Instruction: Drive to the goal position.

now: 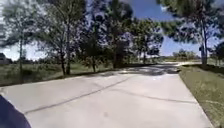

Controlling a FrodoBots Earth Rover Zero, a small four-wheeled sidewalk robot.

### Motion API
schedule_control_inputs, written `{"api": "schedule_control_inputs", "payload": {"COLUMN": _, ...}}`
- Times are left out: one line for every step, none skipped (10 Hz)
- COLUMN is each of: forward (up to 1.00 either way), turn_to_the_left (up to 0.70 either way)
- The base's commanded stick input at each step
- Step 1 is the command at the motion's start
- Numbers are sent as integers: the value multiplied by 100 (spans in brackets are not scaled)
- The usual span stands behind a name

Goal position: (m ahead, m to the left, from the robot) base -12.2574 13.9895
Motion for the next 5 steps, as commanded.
{"api": "schedule_control_inputs", "payload": {"forward": 0, "turn_to_the_left": 70}}
{"api": "schedule_control_inputs", "payload": {"forward": 0, "turn_to_the_left": 70}}
{"api": "schedule_control_inputs", "payload": {"forward": 0, "turn_to_the_left": 70}}
{"api": "schedule_control_inputs", "payload": {"forward": 0, "turn_to_the_left": 70}}
{"api": "schedule_control_inputs", "payload": {"forward": 0, "turn_to_the_left": 70}}
